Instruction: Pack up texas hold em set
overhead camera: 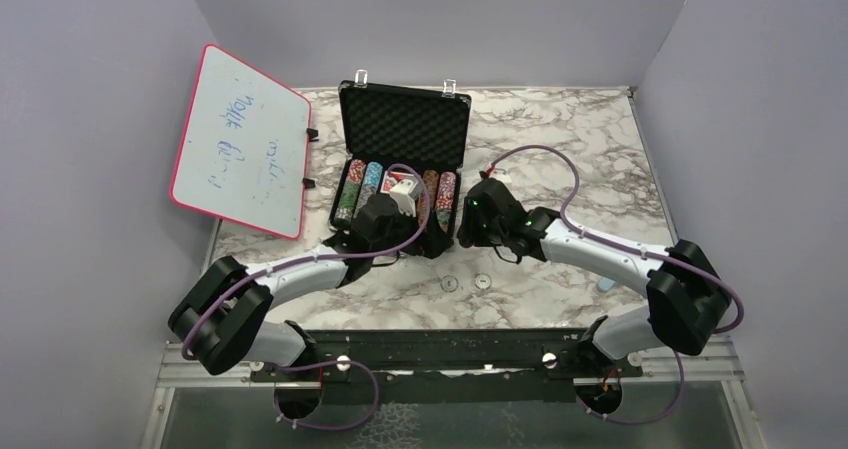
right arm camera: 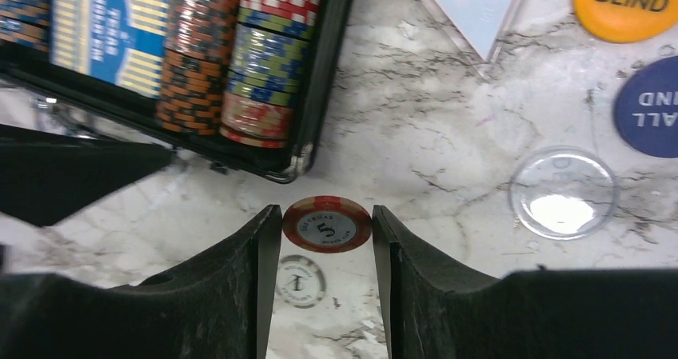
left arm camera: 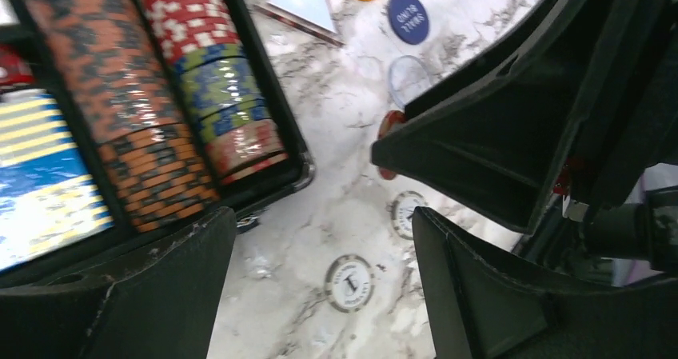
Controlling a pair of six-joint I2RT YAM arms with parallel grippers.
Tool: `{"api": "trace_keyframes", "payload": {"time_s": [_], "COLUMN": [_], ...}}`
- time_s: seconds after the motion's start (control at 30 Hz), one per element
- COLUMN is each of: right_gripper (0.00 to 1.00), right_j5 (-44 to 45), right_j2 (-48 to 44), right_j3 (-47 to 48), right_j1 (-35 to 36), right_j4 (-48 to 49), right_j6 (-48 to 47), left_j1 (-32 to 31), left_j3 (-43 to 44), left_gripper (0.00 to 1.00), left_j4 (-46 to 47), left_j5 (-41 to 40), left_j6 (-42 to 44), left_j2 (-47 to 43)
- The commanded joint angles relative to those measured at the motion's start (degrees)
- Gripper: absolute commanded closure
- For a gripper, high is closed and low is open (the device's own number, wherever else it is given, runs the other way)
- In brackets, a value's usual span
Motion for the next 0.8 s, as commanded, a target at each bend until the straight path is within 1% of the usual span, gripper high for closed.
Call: {"api": "trace_keyframes", "payload": {"time_s": [0.0,0.13,0.3,0.43,0.57,0.77], "right_gripper": [0.52,0.52,0.52,0.52,0.51,0.44], "right_j5": [-3.6,-6.2,-9.1,-9.6,-6.9,-1.7], "right_j2": [-3.1,-3.4,-2.1,-1.8,-2.2,1.4], "right_j3": [-0.6,-0.7,-0.3,-1.0,-2.6,-2.5], "right_j1": [-0.7,-1.9,-2.6,-2.7,-2.9,-3.1], "right_j4": [5.8,7.6,8.6,8.5,7.0,2.5], "right_j6": [4.6,6.9,7.6,7.3,5.5,1.0], "left_j1": [-2.2,-3.5,-4.1,-4.1,-4.1,-4.1], "left_j3": [-1.9,-3.8,-4.9,-5.7,-6.8,-7.9], "left_gripper": [0.18,0.22,0.32,0.38,0.39,0.39], "left_j4": [10.6,15.2,16.1,16.3,16.2,16.2], "left_j5": [0.6,-0.6,-4.6,-6.4,-9.0,-12.4], "left_j6": [-6.9,-9.1,-10.0,-10.2,-10.0,-9.2], "left_j2": [2.0,2.2,2.2,2.5,1.5,-0.4]}}
